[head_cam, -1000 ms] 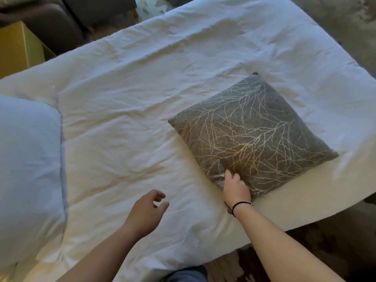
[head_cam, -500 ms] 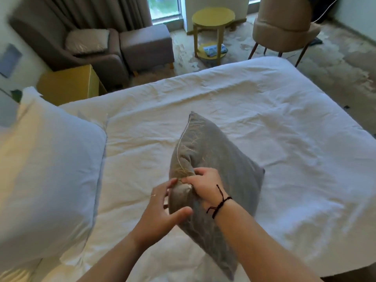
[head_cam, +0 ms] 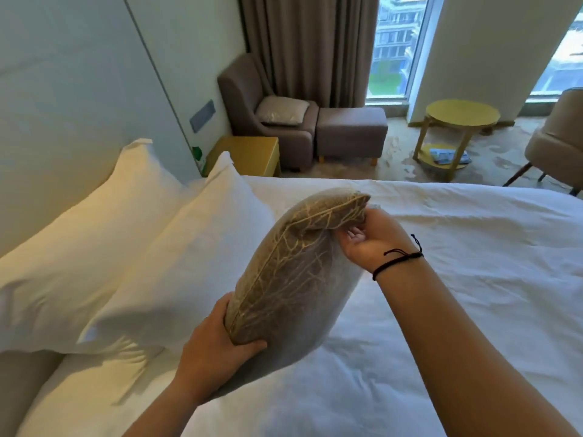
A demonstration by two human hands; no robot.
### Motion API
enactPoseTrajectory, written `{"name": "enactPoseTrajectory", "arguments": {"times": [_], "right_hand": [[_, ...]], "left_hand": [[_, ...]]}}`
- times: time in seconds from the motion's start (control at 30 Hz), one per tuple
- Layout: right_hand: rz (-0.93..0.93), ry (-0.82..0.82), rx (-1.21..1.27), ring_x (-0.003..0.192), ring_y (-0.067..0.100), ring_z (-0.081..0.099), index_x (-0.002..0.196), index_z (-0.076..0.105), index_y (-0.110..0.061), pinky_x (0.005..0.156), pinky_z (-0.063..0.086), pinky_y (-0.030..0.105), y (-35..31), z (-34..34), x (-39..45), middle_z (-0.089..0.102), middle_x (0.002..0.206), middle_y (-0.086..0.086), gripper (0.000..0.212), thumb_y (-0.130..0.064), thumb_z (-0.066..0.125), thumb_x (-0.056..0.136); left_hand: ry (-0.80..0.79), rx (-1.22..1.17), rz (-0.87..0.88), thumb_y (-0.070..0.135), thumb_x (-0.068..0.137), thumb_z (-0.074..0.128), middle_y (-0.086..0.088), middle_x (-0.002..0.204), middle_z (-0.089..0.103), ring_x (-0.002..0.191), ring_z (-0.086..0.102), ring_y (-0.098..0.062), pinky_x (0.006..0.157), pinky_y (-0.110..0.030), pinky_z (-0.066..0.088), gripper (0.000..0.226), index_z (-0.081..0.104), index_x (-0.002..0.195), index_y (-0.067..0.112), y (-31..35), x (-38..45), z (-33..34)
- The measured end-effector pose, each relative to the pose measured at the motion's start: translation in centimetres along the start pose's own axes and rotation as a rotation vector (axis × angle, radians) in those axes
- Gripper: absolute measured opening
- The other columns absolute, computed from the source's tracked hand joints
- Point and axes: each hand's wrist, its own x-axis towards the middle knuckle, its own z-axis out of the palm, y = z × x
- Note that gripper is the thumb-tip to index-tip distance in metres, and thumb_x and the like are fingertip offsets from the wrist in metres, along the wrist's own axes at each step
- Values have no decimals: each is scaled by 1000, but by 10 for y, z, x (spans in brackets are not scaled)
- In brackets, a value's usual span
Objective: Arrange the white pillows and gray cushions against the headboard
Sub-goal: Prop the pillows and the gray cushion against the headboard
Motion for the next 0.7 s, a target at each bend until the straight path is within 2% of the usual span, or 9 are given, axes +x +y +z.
{"name": "enactPoseTrajectory", "arguments": {"times": [0.07, 0.13, 0.17, 0.37, 0.43, 0.5, 0.57, 0.63, 0.7], "right_hand": [[27, -13, -29, 90, 31, 71, 119, 59, 6, 72, 61, 39, 3, 26, 11, 69, 103, 22, 27, 2, 56, 92], [32, -43, -80, 88, 30, 70, 119, 60, 5, 59, 61, 41, 5, 57, 24, 69, 101, 21, 26, -2, 56, 94], [21, -61, -100, 88, 31, 70, 119, 61, 5, 57, 61, 42, 5, 73, 31, 69, 102, 21, 26, -4, 55, 95], [-132, -181, -111, 104, 31, 63, 130, 53, 2, 76, 58, 42, 0, 157, 73, 63, 118, 20, 36, -15, 49, 98], [-224, -193, -222, 107, 31, 60, 140, 41, -6, 89, 53, 45, 13, 170, 88, 54, 128, 19, 47, -24, 47, 98], [-343, -121, -564, 107, 29, 58, 128, 48, -22, 92, 48, 51, 46, 177, 100, 53, 129, 13, 35, -35, 51, 96], [-393, -55, -931, 111, 26, 55, 128, 51, -25, 94, 44, 52, 98, 174, 118, 54, 132, 5, 38, -40, 56, 94], [-348, -54, -1267, 113, 21, 52, 144, 38, -27, 89, 44, 41, 159, 167, 139, 48, 141, 4, 58, -43, 59, 93], [-202, -61, -1519, 107, 19, 52, 151, 25, -22, 85, 47, 35, 217, 151, 165, 42, 148, 7, 74, -48, 60, 91]], "left_hand": [[108, 29, -55, 57, 60, 75, 20, 89, 67, 87, 65, -16, 72, -39, 53, 53, 57, 107, 41, -12, 0, -4], [211, 55, -47, 45, 72, 70, 14, 71, 62, 74, 64, -23, 60, -38, 51, 23, 58, 86, 33, -16, 7, -11], [251, 58, -32, 41, 75, 68, 13, 66, 59, 70, 62, -25, 56, -37, 49, 18, 56, 81, 30, -15, 14, -16], [387, 163, 92, 43, 83, 56, 14, 69, 59, 60, 52, -14, 51, -28, 38, 11, 53, 79, 33, -7, 85, -79], [343, 191, 67, 49, 86, 57, 15, 73, 59, 59, 48, -8, 50, -24, 33, 15, 53, 80, 35, -10, 121, -102], [256, 190, 47, 56, 87, 57, 14, 81, 63, 65, 52, -7, 55, -24, 36, 20, 57, 86, 36, -17, 160, -121], [113, 139, 10, 60, 85, 58, 10, 100, 68, 82, 61, -14, 67, -30, 48, 31, 59, 106, 37, -34, 192, -130], [-97, 173, -40, 65, 78, 63, 6, 119, 64, 102, 61, -21, 80, -37, 51, 63, 45, 130, 35, -63, 206, -126], [-265, 228, -38, 69, 69, 67, 3, 134, 53, 115, 57, -23, 86, -41, 50, 96, 24, 146, 32, -100, 205, -107]]}}
